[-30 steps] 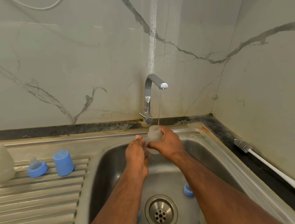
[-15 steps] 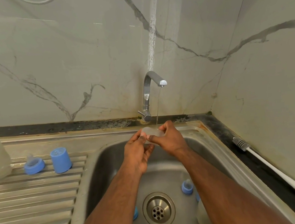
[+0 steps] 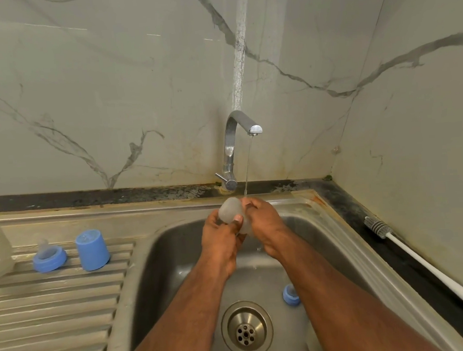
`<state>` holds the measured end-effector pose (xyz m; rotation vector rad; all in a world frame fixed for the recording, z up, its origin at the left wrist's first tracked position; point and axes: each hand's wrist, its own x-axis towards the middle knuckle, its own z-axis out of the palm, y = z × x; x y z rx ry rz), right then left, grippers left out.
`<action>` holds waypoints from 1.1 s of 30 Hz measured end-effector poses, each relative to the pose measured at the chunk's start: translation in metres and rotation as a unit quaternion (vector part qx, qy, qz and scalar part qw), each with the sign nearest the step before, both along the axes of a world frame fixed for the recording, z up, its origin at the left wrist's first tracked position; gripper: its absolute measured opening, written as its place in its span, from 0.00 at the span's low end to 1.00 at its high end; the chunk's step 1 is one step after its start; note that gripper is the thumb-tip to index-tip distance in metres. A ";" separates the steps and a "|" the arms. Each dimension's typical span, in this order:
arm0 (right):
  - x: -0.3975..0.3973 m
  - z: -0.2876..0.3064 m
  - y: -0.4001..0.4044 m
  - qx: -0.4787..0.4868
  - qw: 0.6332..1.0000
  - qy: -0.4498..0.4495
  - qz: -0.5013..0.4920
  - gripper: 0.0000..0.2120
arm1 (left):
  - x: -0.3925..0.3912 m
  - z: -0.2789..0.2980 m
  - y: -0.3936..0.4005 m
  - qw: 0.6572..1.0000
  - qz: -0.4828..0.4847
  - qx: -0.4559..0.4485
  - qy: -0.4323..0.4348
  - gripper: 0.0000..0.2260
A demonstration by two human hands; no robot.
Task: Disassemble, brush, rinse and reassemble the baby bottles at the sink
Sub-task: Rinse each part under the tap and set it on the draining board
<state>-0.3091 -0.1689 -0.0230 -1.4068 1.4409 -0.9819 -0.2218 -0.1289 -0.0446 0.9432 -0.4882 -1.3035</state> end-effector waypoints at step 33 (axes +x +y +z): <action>-0.014 -0.003 0.018 -0.056 0.997 0.050 0.010 0.25 | 0.010 -0.007 -0.003 0.998 -0.019 0.030 -0.045 0.09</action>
